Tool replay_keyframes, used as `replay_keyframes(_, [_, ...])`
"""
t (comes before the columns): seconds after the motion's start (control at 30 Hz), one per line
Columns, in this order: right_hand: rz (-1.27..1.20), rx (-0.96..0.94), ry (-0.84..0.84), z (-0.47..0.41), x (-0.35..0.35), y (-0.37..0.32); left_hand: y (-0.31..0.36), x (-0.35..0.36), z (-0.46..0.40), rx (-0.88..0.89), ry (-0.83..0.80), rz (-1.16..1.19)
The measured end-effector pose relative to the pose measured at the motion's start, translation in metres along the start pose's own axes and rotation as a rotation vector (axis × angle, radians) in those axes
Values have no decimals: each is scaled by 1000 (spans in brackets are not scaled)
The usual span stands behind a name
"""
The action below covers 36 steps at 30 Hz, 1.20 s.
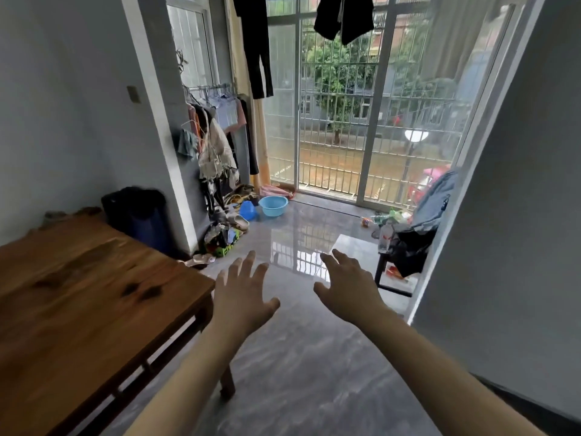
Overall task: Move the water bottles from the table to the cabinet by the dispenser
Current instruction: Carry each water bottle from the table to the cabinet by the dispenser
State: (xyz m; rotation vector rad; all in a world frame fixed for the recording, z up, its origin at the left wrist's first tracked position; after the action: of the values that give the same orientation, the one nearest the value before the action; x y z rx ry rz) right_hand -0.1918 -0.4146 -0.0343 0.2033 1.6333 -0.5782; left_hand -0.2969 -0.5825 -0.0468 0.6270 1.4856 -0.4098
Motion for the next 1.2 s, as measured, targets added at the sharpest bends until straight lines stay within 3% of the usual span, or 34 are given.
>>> replay_keyframes(0.23, [10,-30,22,-140,-33,61,51,-6,-142,-4,60,30])
replay_keyframes(0.53, [-2,-47,-3,-275,-46,108,68,4,-282,-27,84,4])
replay_keyframes(1.2, [6,-163,-14,-632,-30,101,24,3,-629,-83,158,31])
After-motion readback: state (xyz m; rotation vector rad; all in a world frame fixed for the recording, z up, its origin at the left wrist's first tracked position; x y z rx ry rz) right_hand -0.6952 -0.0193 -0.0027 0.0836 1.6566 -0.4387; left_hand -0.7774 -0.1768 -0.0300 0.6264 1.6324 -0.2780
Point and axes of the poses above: each hand's wrist, its own z-axis away from the middle knuckle, its own x-axis out of the palm, y = z × x, the point moved 1 cm from there along -z, towards the middle knuckle, and after that the axes turned 1 degree about -y, right-handed, at the moved point
